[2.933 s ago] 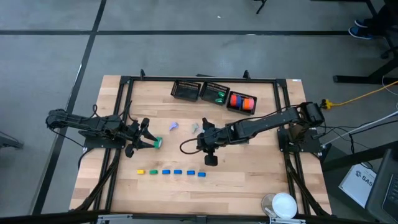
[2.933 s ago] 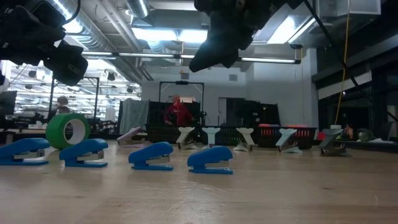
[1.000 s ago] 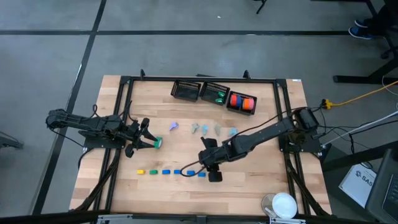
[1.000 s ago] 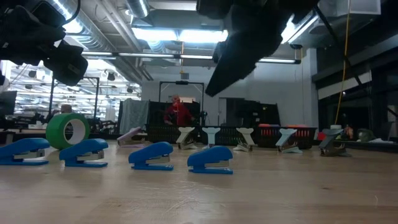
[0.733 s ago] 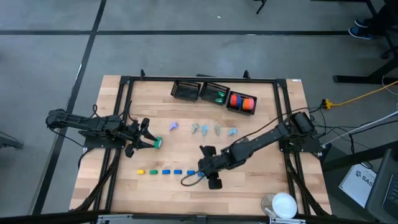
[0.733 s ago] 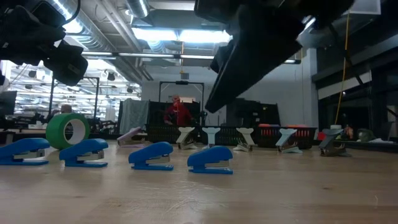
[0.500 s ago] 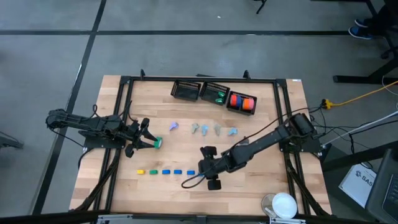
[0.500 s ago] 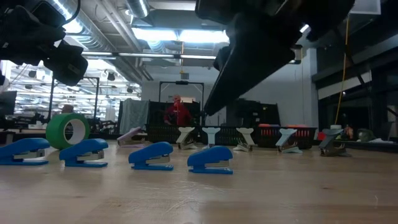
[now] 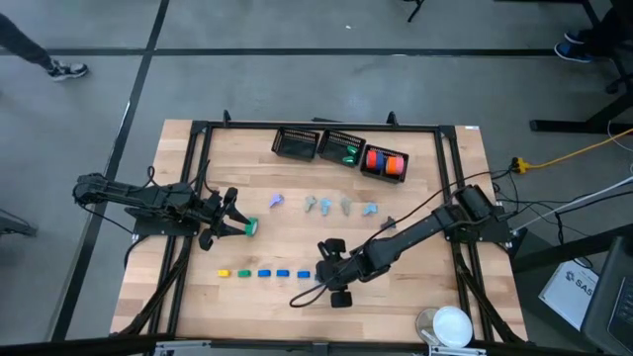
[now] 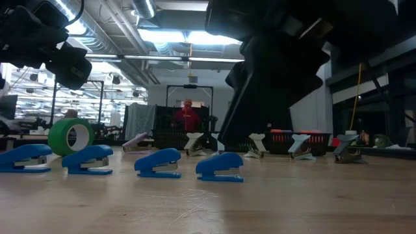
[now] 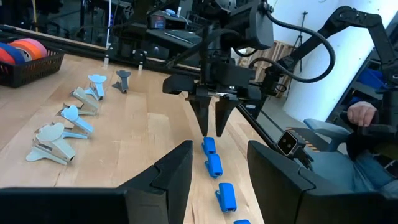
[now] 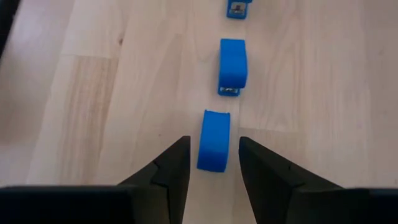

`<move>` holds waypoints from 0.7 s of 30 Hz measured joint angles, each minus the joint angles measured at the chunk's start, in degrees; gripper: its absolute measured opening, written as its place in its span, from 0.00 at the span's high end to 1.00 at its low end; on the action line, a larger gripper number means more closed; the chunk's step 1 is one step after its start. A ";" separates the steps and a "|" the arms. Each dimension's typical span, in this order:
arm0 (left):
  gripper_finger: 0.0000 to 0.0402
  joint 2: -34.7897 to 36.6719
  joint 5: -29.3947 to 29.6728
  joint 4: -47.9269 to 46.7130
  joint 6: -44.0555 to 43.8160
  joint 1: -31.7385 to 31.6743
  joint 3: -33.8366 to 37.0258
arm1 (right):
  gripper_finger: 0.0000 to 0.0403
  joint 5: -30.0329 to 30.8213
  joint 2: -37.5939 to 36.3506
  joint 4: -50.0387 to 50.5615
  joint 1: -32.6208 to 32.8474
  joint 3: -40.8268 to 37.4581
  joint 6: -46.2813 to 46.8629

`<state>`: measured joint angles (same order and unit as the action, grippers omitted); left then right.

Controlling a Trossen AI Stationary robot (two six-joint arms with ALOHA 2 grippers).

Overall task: Pick and place Stapler, Stapler remover, tape
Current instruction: Put the blue stapler into the middle black bin

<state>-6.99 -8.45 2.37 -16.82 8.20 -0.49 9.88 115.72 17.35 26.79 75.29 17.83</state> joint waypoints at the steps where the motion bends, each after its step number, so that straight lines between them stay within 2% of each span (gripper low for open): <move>1: 0.63 0.00 0.01 0.00 0.00 0.00 -0.01 | 0.65 0.30 0.00 0.04 0.00 0.00 0.04; 17: 0.63 -0.01 0.00 0.00 0.00 0.00 -0.01 | 0.65 0.17 3.58 -3.20 -0.32 -0.04 1.11; 21: 0.63 -0.01 0.02 0.00 0.00 -0.01 0.00 | 0.68 -0.54 3.58 -3.21 -0.83 -0.04 1.66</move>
<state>-7.01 -8.43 2.37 -16.82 8.19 -0.50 9.34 119.31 14.14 25.95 75.24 19.49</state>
